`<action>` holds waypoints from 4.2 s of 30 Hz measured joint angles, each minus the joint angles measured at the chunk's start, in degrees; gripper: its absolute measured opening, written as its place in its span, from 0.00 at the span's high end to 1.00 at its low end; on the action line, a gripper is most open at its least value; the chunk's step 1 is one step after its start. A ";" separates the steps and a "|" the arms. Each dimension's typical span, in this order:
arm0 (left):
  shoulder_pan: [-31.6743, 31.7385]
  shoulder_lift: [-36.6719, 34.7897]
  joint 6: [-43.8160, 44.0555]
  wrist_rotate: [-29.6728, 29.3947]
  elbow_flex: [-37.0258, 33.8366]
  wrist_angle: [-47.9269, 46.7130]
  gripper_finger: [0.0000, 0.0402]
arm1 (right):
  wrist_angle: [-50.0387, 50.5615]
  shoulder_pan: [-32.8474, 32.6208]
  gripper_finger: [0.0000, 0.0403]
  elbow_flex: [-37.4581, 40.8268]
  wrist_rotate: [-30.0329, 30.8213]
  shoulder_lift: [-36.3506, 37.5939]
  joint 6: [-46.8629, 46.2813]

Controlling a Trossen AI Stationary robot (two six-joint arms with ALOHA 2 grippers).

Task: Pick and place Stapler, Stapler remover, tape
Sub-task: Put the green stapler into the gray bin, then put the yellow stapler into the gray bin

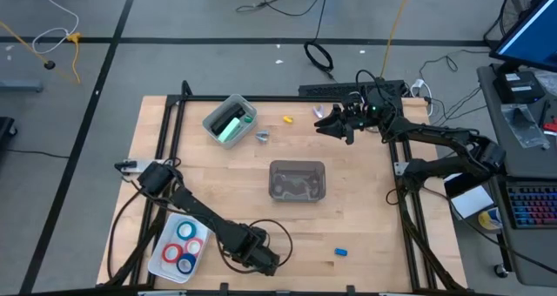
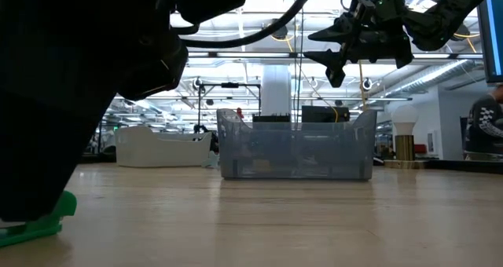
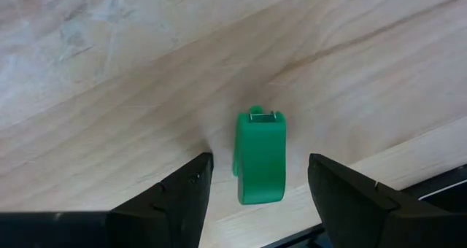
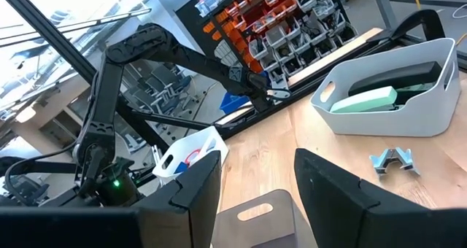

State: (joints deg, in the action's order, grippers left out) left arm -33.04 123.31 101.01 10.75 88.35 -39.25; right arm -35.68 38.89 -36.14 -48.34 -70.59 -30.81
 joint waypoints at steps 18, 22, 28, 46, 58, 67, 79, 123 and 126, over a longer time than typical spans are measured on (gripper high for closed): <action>3.86 -0.17 -10.43 5.01 -0.28 -4.33 0.84 | 0.39 0.00 0.59 0.00 0.00 0.00 0.30; 6.13 -2.16 -17.09 2.98 -0.50 -8.74 0.84 | 0.39 0.00 0.59 0.00 0.07 0.00 0.46; 12.39 -10.71 -27.09 -0.93 -0.48 -27.84 0.83 | 0.37 0.11 0.59 0.00 0.11 0.00 1.25; 55.56 -40.04 -68.73 -39.44 -0.26 -36.32 0.81 | -0.04 0.17 0.59 0.00 9.44 0.02 1.62; 73.16 -25.53 -90.55 -18.13 -0.22 -20.71 0.81 | -0.04 0.17 0.59 0.00 12.80 0.02 1.55; 73.16 -10.97 -94.77 -17.00 -0.27 -20.27 0.80 | -0.04 0.37 0.59 0.00 15.72 0.02 1.53; 73.09 -7.63 -97.35 -16.71 -0.26 -15.59 0.77 | -0.04 2.70 0.59 0.00 15.74 0.02 -0.01; 73.91 -34.83 -102.81 -12.11 -0.15 -2.36 0.42 | 36.60 -1.12 0.59 -32.98 25.81 -19.38 27.24; 74.63 -38.21 -102.79 -10.43 -0.15 -2.04 0.42 | 40.25 -1.14 0.59 -36.61 25.68 -24.54 28.24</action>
State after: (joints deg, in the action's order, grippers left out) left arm 41.60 85.10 -1.79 0.32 88.20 -41.29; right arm 4.57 37.76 -72.75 -22.66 -95.13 -2.57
